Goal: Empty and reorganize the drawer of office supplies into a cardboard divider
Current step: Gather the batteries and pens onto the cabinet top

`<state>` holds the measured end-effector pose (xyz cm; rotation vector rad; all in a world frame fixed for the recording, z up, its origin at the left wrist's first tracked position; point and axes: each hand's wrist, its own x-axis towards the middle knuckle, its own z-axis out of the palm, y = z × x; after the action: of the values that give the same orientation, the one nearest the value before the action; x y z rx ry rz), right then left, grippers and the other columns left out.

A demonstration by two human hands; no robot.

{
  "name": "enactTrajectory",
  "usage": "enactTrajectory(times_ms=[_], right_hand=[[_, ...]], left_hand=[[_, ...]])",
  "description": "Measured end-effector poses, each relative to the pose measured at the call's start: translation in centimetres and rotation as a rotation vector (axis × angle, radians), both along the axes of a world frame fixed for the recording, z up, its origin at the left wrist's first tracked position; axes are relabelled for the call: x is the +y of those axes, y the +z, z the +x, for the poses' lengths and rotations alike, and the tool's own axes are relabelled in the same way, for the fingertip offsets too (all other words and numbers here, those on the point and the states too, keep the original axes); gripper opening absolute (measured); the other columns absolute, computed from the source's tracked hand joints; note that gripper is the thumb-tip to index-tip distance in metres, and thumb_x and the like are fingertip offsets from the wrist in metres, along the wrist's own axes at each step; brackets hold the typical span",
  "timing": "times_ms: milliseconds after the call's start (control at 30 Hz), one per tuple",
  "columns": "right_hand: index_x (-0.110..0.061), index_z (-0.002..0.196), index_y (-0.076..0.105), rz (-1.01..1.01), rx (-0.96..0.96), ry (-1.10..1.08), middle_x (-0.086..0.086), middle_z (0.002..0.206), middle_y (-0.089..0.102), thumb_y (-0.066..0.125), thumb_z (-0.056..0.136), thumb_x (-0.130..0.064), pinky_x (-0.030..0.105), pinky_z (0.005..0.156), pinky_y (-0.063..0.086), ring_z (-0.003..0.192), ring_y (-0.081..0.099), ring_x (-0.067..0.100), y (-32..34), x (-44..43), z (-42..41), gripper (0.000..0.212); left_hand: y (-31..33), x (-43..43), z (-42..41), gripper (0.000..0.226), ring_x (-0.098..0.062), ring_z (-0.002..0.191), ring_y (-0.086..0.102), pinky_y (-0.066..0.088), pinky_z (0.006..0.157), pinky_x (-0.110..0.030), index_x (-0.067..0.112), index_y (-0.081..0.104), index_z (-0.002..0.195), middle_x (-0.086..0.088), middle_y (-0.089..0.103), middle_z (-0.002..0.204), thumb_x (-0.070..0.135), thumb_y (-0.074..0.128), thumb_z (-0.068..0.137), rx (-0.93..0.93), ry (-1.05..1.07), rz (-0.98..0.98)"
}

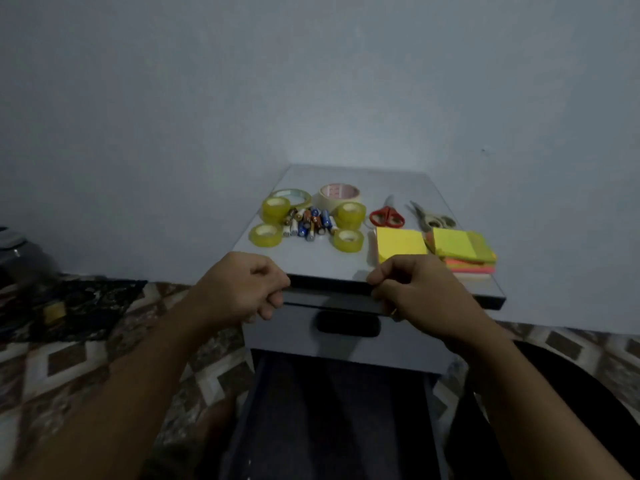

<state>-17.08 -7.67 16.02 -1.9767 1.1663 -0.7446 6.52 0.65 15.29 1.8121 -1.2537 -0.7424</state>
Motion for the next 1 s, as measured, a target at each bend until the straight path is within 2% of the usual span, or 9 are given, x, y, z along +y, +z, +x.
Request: enactTrajectory(times_ms=[167,267,333,433,533,700,833,900,1000], right_hand=[[-0.012,0.086,0.069,0.228,0.206,0.077,0.006,0.071,0.073,0.059,0.088,-0.006,0.026,0.059,0.055,0.059,0.066,0.010,-6.8,3.4,-2.6,0.012],[-0.022,0.093,0.071,0.286,0.388,0.085,-0.007,0.083,0.072,0.059,0.085,-0.014,0.021,0.070,0.051,0.079,0.066,0.009,-12.5,4.8,-3.3,0.016],[-0.022,0.103,0.071,0.356,0.496,0.082,-0.001,0.097,0.072,0.056,0.085,-0.016,0.019,0.076,0.045,0.094,0.066,0.014,-16.4,5.4,-3.8,0.024],[-0.014,0.103,0.069,0.451,0.683,0.095,0.009,0.102,0.068,0.053,0.088,-0.021,0.024,0.073,0.043,0.103,0.067,0.026,-21.1,6.6,-4.4,0.022],[-0.004,0.129,0.057,0.491,0.867,0.122,0.016,0.131,0.060,0.048,0.092,-0.023,0.032,0.093,0.049,0.120,0.059,0.033,-23.8,7.5,-4.8,0.043],[0.003,0.144,0.037,0.482,0.950,0.105,0.022,0.146,0.045,0.041,0.098,-0.021,0.034,0.111,0.038,0.134,0.047,0.034,-25.0,8.5,-4.4,0.052],[-0.001,0.127,0.059,0.506,0.825,0.088,0.017,0.130,0.062,0.046,0.092,-0.015,0.026,0.090,0.046,0.120,0.059,0.032,-25.5,8.5,-4.6,0.040],[-0.005,0.115,0.067,0.529,0.730,0.086,0.015,0.120,0.067,0.047,0.090,-0.014,0.023,0.079,0.043,0.112,0.063,0.031,-25.5,8.3,-4.7,0.033],[-0.002,0.122,0.062,0.547,0.749,0.069,0.017,0.126,0.063,0.044,0.093,-0.015,0.025,0.084,0.045,0.116,0.060,0.032,-25.0,8.2,-4.6,0.037]], left_hand=[[-7.3,2.8,-3.1,0.019,-0.013,0.064,0.066,0.049,0.050,-0.023,0.012,0.071,0.095,-0.005,0.075,0.081,0.025,0.059,0.098,0.030,-0.128,0.280],[-12.5,3.9,-4.7,0.016,-0.013,0.075,0.063,0.050,0.058,-0.024,0.016,0.069,0.100,-0.003,0.071,0.092,0.025,0.056,0.097,0.025,-0.201,0.465],[-15.8,4.5,-5.2,0.013,-0.013,0.081,0.062,0.049,0.063,-0.024,0.021,0.067,0.101,-0.002,0.068,0.097,0.027,0.059,0.094,-0.024,-0.257,0.571],[-19.3,5.1,-5.6,0.036,-0.018,0.114,0.058,0.046,0.088,-0.024,0.021,0.058,0.130,-0.003,0.058,0.132,0.030,0.057,0.095,-0.175,-0.331,0.704],[-21.3,5.5,-5.8,0.055,-0.023,0.129,0.048,0.040,0.097,-0.023,0.012,0.039,0.150,-0.007,0.042,0.151,0.027,0.049,0.098,-0.224,-0.292,0.805],[-23.5,6.0,-5.9,0.050,-0.024,0.118,0.056,0.049,0.096,-0.029,0.007,0.049,0.140,-0.011,0.053,0.138,0.024,0.049,0.094,-0.222,-0.240,0.889],[-24.4,6.0,-5.7,0.033,-0.024,0.100,0.065,0.052,0.064,-0.025,0.008,0.063,0.116,-0.007,0.064,0.108,0.027,0.054,0.091,-0.104,-0.205,0.882],[-24.2,5.8,-5.9,0.032,-0.020,0.096,0.064,0.054,0.064,-0.028,0.013,0.062,0.118,-0.004,0.062,0.107,0.030,0.055,0.092,-0.033,-0.180,0.885],[-24.3,6.1,-6.0,0.034,-0.022,0.093,0.064,0.058,0.071,-0.031,0.014,0.060,0.119,-0.007,0.062,0.111,0.032,0.053,0.091,-0.090,-0.205,0.903]])
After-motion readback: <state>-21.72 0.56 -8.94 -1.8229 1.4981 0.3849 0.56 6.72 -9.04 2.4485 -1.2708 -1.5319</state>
